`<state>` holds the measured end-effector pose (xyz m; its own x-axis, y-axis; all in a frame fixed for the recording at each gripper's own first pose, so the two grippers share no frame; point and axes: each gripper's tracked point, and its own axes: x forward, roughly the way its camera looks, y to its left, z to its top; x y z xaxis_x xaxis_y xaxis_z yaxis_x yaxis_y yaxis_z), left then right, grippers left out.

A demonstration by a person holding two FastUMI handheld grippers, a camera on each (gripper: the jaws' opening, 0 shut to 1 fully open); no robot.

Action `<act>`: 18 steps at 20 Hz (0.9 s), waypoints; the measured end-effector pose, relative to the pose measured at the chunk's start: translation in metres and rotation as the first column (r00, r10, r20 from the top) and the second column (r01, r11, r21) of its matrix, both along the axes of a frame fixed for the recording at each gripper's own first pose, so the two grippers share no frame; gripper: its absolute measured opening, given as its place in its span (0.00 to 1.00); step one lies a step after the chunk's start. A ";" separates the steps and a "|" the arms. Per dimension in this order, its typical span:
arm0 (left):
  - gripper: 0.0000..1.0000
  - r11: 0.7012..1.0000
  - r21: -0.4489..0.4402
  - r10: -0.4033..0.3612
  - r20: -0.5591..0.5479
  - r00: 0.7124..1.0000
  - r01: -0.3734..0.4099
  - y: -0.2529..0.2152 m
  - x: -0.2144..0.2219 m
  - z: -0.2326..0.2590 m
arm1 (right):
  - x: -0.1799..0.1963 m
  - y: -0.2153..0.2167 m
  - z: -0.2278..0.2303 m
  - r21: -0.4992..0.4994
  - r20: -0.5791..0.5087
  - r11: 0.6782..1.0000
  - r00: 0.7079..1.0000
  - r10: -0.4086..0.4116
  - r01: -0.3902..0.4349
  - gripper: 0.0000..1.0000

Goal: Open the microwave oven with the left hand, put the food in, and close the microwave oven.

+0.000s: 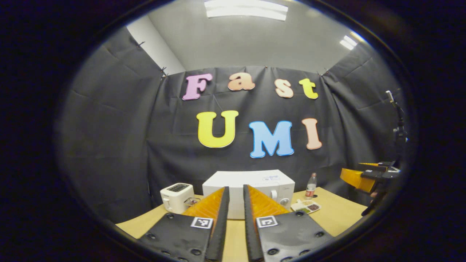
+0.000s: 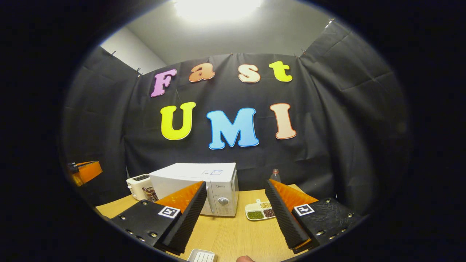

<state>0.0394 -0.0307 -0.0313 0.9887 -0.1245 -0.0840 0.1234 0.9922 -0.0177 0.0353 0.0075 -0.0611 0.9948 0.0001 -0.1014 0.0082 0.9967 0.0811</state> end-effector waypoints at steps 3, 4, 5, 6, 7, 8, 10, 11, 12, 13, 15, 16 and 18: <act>0.60 1.000 0.011 0.010 0.014 1.000 -0.010 0.007 -0.005 0.004 | -0.002 0.003 0.003 -0.017 0.006 1.000 1.000 0.003 -0.003 0.98; 0.62 1.000 0.009 0.012 0.012 1.000 -0.012 0.008 -0.007 0.005 | -0.002 0.004 0.004 -0.023 0.011 1.000 1.000 0.005 -0.005 0.98; 0.72 1.000 0.006 0.016 0.012 1.000 -0.017 0.010 -0.010 0.007 | 0.001 0.006 0.005 -0.032 0.018 0.999 1.000 0.003 -0.002 0.98; 0.84 1.000 0.005 0.025 0.016 1.000 -0.025 0.013 -0.011 0.010 | 0.004 0.006 0.006 -0.041 0.022 0.999 1.000 0.001 0.000 0.98; 0.96 1.000 0.007 0.030 0.028 0.999 -0.030 0.016 -0.014 0.015 | 0.006 0.009 0.009 -0.042 0.029 0.999 1.000 -0.001 0.002 0.98; 1.00 0.999 0.012 0.032 0.043 0.999 -0.033 0.017 -0.014 0.019 | 0.008 0.011 0.012 -0.035 0.038 0.999 0.999 -0.002 0.003 0.98; 0.98 0.998 0.036 0.040 0.077 0.996 -0.043 0.026 -0.017 0.028 | 0.012 0.020 0.017 -0.022 0.048 1.000 0.999 0.005 -0.004 0.98; 1.00 0.998 0.043 0.046 0.085 0.995 -0.050 0.031 -0.017 0.031 | 0.013 0.025 0.018 -0.022 0.048 1.000 0.999 0.013 -0.012 0.98; 1.00 0.997 0.047 0.051 0.089 0.995 -0.056 0.035 -0.018 0.034 | 0.014 0.030 0.017 -0.026 0.049 0.999 0.999 0.022 -0.021 0.98; 1.00 0.997 0.047 0.058 0.090 0.994 -0.063 0.039 -0.017 0.034 | 0.015 0.035 0.018 -0.030 0.049 0.999 0.998 0.032 -0.031 0.98; 1.00 0.996 0.043 0.072 0.089 0.993 -0.076 0.047 -0.015 0.034 | 0.014 0.042 0.022 -0.036 0.054 0.998 0.997 0.046 -0.044 0.98; 1.00 0.996 0.040 0.078 0.089 0.993 -0.081 0.051 -0.015 0.033 | 0.013 0.046 0.022 -0.039 0.055 0.998 0.997 0.052 -0.050 0.98; 1.00 0.995 0.043 0.088 0.089 0.992 -0.092 0.058 -0.014 0.033 | 0.013 0.052 0.019 -0.044 0.047 0.997 0.997 0.064 -0.061 0.98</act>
